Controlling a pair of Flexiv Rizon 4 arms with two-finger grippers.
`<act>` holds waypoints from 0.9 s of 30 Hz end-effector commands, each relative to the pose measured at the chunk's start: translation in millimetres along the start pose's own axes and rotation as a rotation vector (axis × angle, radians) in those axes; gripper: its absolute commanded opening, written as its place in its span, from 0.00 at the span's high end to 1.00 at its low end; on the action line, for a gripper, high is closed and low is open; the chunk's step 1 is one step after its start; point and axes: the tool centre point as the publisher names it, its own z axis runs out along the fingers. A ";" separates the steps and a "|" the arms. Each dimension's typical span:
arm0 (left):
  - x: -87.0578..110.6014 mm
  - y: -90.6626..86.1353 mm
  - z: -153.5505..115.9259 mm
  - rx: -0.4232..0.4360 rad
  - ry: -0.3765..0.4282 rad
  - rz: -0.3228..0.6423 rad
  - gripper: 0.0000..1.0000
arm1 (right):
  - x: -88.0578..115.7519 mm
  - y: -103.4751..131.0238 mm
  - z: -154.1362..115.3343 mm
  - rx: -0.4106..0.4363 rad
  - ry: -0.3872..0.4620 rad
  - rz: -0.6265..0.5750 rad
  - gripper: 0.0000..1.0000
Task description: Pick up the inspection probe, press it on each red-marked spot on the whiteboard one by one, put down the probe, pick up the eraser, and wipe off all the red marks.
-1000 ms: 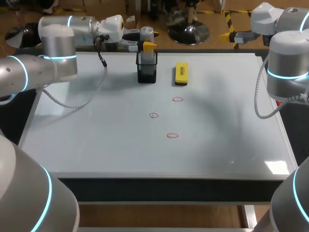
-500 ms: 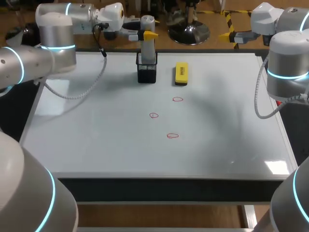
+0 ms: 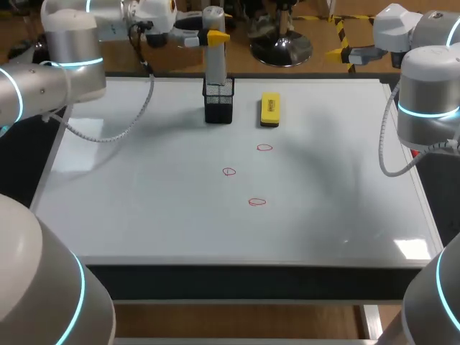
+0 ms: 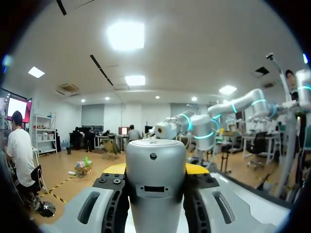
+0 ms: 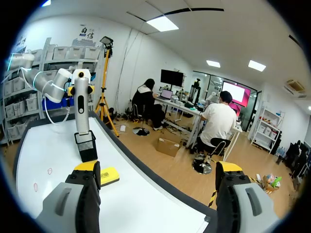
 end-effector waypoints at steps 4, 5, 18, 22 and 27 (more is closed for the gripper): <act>7.9 -14.6 -20.0 -0.010 -0.001 0.003 1.00 | -0.4 -0.1 0.3 0.001 0.001 0.000 0.00; 9.7 -15.6 -23.3 -0.017 -0.001 0.004 1.00 | -0.4 -0.1 0.3 0.001 0.001 0.000 0.00; 22.7 -13.4 -85.3 -0.003 -0.007 0.031 1.00 | -0.4 -0.1 0.3 0.001 0.001 0.000 0.00; 25.5 -10.1 -100.4 -0.002 0.003 0.047 1.00 | -0.4 -0.1 0.3 0.001 0.001 0.000 0.00; 26.8 -2.5 -117.6 -0.019 0.007 0.061 1.00 | -0.4 -0.1 0.3 0.001 0.001 0.000 0.00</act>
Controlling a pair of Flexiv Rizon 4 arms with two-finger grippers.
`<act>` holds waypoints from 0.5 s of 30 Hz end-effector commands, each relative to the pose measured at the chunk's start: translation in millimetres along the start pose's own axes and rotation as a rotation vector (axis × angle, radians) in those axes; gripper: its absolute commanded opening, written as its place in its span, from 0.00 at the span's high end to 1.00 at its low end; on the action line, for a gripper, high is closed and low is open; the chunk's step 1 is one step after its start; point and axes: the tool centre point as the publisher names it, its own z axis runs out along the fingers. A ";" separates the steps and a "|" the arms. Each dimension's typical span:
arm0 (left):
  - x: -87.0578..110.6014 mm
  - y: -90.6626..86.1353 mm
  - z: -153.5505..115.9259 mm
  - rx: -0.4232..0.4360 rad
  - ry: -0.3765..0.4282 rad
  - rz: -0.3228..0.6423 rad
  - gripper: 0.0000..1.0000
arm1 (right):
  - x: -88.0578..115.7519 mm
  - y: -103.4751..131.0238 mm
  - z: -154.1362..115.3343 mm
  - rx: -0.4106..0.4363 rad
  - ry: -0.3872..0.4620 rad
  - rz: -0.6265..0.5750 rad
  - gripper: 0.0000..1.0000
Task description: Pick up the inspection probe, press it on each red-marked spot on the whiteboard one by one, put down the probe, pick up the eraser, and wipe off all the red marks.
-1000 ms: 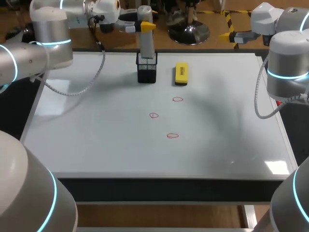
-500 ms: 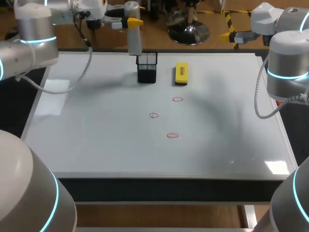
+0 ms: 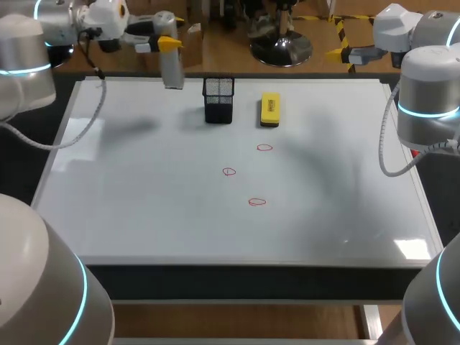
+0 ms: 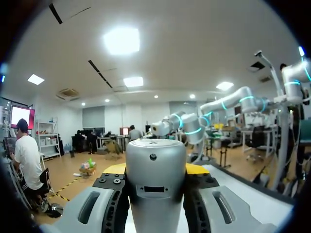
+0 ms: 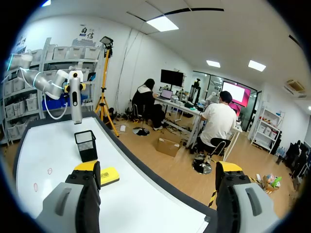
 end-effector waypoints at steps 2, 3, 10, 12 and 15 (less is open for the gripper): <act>2.2 4.8 -18.3 -0.003 0.009 0.006 1.00 | -0.5 0.0 0.2 0.001 0.001 0.000 0.00; 2.8 6.1 -21.0 0.001 0.014 0.008 1.00 | -0.5 0.0 0.2 0.001 0.001 0.000 0.00; 3.6 18.2 -40.4 0.006 0.017 0.004 1.00 | -0.5 0.0 0.2 0.001 0.001 0.000 0.00; 3.8 22.3 -45.6 0.005 0.012 0.002 1.00 | -0.5 0.0 0.2 0.001 0.001 0.000 0.00; 4.4 27.0 -52.0 0.004 0.008 0.000 1.00 | -0.5 0.0 0.2 0.001 0.001 0.000 0.00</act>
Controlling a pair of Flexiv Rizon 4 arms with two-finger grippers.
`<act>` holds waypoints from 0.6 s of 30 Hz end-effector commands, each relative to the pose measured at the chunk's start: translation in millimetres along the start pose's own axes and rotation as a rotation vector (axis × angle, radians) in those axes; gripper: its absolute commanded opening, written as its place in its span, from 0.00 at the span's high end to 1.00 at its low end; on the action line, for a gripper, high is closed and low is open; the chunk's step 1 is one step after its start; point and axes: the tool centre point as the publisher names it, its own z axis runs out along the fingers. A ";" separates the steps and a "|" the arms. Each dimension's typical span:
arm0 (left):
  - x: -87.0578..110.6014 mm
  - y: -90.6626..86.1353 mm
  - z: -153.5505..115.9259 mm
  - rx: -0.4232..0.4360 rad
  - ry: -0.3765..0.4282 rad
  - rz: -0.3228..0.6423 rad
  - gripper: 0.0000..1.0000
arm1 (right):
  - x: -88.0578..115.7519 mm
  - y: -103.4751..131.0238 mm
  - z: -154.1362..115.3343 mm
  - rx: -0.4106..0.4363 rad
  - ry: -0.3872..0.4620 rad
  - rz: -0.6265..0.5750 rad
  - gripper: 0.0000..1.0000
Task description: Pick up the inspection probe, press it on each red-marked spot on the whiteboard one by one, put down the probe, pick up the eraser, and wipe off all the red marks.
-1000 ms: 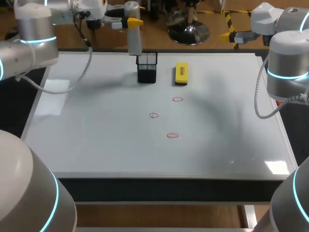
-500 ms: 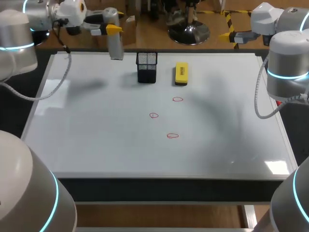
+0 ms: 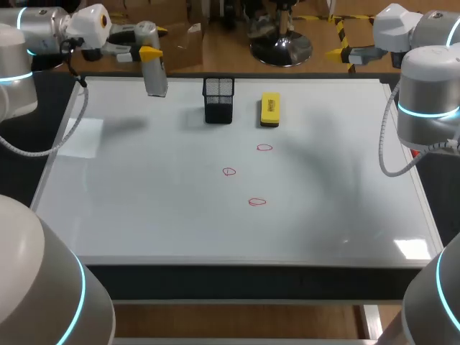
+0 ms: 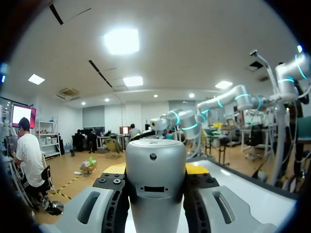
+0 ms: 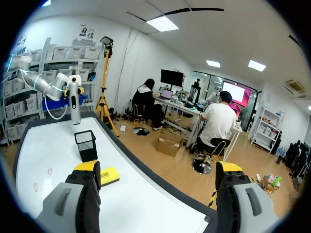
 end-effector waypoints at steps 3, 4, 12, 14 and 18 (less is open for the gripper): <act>-2.3 10.3 -13.7 0.006 0.004 -0.010 1.00 | -0.4 -0.1 0.3 0.001 0.001 0.000 0.00; -2.5 11.3 -15.6 0.006 0.004 -0.011 1.00 | -0.4 -0.1 0.3 0.001 0.001 0.000 0.00; -1.1 15.7 -23.1 0.002 -0.013 -0.027 1.00 | -0.4 -0.1 0.3 0.001 0.001 0.000 0.00; -1.1 15.7 -23.1 0.002 -0.013 -0.027 1.00 | -0.4 -0.1 0.3 0.001 0.001 0.000 0.00; -1.1 15.7 -23.1 0.002 -0.013 -0.027 1.00 | -0.4 -0.1 0.3 0.001 0.001 0.000 0.00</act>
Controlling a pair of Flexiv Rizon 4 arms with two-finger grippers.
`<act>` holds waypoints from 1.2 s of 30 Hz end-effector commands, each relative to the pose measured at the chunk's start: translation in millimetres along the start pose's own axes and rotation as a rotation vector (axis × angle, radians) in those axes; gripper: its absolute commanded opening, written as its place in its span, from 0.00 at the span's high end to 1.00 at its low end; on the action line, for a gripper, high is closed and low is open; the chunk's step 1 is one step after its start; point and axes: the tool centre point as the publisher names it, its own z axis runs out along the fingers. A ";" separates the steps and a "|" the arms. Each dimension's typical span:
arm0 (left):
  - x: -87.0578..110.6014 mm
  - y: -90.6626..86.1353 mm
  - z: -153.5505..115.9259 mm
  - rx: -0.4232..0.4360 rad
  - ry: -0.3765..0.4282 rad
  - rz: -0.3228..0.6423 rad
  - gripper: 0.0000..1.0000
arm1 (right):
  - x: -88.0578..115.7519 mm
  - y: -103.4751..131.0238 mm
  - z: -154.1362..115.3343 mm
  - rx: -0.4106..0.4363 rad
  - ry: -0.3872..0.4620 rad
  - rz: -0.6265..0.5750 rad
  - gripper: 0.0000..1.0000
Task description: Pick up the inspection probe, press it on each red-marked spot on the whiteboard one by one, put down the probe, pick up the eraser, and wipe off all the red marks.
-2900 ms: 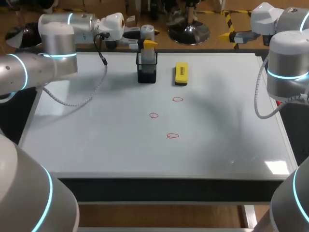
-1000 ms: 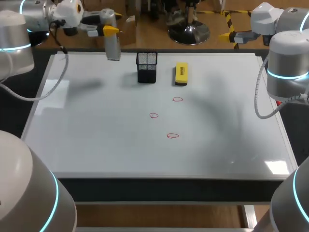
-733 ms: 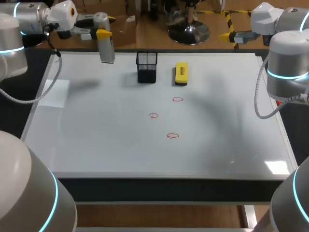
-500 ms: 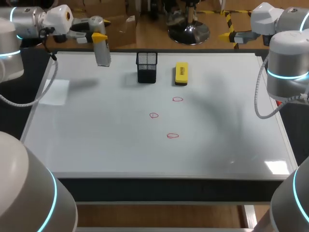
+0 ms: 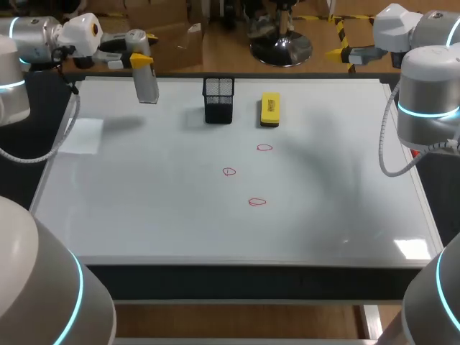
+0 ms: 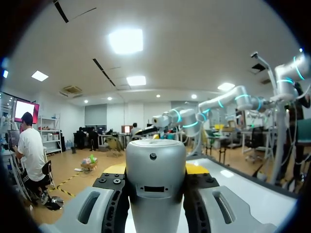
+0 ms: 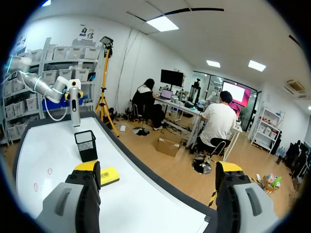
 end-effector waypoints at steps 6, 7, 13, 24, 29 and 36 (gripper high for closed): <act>-0.7 -1.4 -0.1 0.000 0.003 0.000 1.00 | -1.8 6.0 9.6 0.079 0.088 -0.071 0.00; -0.7 -1.4 -0.1 0.000 0.003 0.000 1.00 | -0.3 8.1 14.0 0.129 0.135 -0.111 0.00; -0.7 -1.4 -0.1 0.000 0.003 0.000 1.00 | 12.3 3.3 27.4 0.386 0.353 -0.253 0.00; -0.7 -1.4 -0.1 0.000 0.003 0.000 1.00 | 30.3 -16.8 33.5 0.708 0.698 -0.420 0.00; -0.7 -1.4 -0.1 0.000 0.003 0.000 1.00 | 34.0 -20.4 40.6 0.828 0.800 -0.519 0.00; -0.7 -1.4 -0.1 0.000 0.003 0.000 1.00 | 38.3 -30.1 52.4 1.010 0.921 -0.733 0.00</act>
